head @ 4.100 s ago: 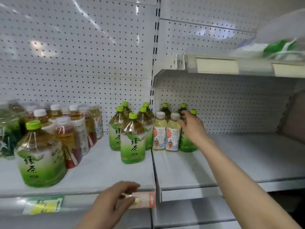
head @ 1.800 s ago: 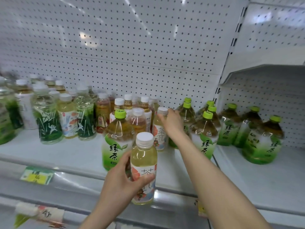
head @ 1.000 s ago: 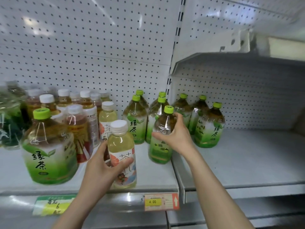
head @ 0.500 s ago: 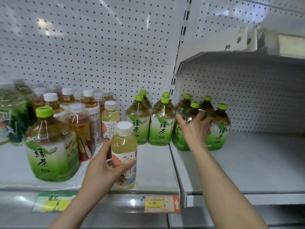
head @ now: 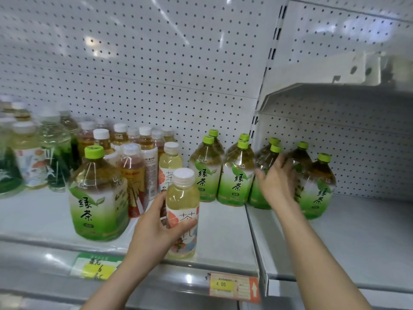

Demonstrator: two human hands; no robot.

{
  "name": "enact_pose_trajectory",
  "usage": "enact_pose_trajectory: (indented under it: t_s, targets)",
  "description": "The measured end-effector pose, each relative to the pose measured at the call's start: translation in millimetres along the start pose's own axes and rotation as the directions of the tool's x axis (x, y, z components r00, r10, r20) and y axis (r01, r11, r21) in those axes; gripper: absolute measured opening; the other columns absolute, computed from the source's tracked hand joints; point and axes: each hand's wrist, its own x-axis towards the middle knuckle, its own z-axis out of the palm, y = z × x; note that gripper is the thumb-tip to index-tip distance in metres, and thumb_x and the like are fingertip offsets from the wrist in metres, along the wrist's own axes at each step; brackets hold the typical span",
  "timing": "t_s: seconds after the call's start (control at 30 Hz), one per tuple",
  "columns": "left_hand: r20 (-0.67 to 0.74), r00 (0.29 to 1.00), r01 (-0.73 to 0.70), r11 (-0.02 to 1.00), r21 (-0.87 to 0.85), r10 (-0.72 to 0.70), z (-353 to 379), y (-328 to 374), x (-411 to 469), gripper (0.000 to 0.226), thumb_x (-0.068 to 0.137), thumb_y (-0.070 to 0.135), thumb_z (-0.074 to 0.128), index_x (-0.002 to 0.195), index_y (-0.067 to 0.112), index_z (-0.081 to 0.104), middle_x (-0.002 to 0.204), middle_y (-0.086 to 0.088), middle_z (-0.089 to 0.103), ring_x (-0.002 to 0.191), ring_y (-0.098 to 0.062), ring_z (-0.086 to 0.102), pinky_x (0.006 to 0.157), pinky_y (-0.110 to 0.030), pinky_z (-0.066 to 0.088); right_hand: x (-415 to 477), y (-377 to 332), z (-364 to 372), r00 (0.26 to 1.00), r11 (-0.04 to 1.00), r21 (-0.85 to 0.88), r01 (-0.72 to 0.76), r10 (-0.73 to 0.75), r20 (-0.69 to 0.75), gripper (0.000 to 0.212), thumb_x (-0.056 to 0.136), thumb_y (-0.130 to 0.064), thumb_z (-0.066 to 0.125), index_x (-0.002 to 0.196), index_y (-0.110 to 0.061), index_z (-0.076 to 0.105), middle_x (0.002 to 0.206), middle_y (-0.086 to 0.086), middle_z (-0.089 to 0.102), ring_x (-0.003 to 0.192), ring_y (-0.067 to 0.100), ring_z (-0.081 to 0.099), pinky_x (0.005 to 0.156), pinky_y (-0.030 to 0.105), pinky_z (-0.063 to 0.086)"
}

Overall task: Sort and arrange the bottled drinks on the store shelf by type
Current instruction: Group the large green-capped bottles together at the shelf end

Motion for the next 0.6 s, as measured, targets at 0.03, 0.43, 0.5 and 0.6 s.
enact_pose_trajectory:
  t_s: [0.03,0.43,0.5,0.6]
  targets:
    - [0.0,1.0,0.003,1.0,0.002,-0.003,-1,0,0,0.055,0.068,0.028,0.085,0.108,0.046,0.053,0.098,0.035,0.066,0.091,0.009,0.063,0.078,-0.021,0.051,-9,-11,-1,0.992,0.995,0.032,0.092,-0.089,-0.087,0.083,0.094,-0.042,0.057,0.154,-0.006,0.013,0.155,0.025,0.023,0.143,0.041,0.024,0.115,0.051,0.023]
    - [-0.098,0.994,0.048,0.997,0.053,-0.042,-32,-7,-6,0.057,0.066,0.029,0.086,0.11,0.047,0.053,0.097,0.033,0.067,0.089,0.008,0.065,0.076,-0.016,0.05,-30,-165,28,0.705,0.731,0.234,0.641,-0.682,0.196,0.084,0.087,-0.047,0.065,0.155,-0.023,0.021,0.155,0.005,0.033,0.141,0.023,0.034,0.113,0.038,0.03]
    - [-0.111,0.993,0.054,0.997,0.055,-0.048,-37,-7,-7,0.055,0.066,0.03,0.086,0.107,0.047,0.053,0.097,0.034,0.067,0.088,0.009,0.065,0.074,-0.014,0.049,-24,-179,39,0.681,0.722,0.131,0.679,-0.686,0.254,0.094,0.08,-0.048,0.072,0.154,-0.02,0.022,0.151,0.009,0.039,0.137,0.026,0.04,0.11,0.041,0.036]
    - [-0.132,0.99,0.051,0.997,0.063,-0.042,-39,-7,-7,0.057,0.065,0.031,0.086,0.108,0.047,0.053,0.098,0.034,0.067,0.089,0.009,0.065,0.076,-0.014,0.05,-10,-188,60,0.723,0.734,-0.013,0.68,-0.667,0.18,0.091,0.077,-0.051,0.074,0.149,-0.015,0.031,0.137,0.012,0.053,0.125,0.028,0.05,0.103,0.042,0.042]
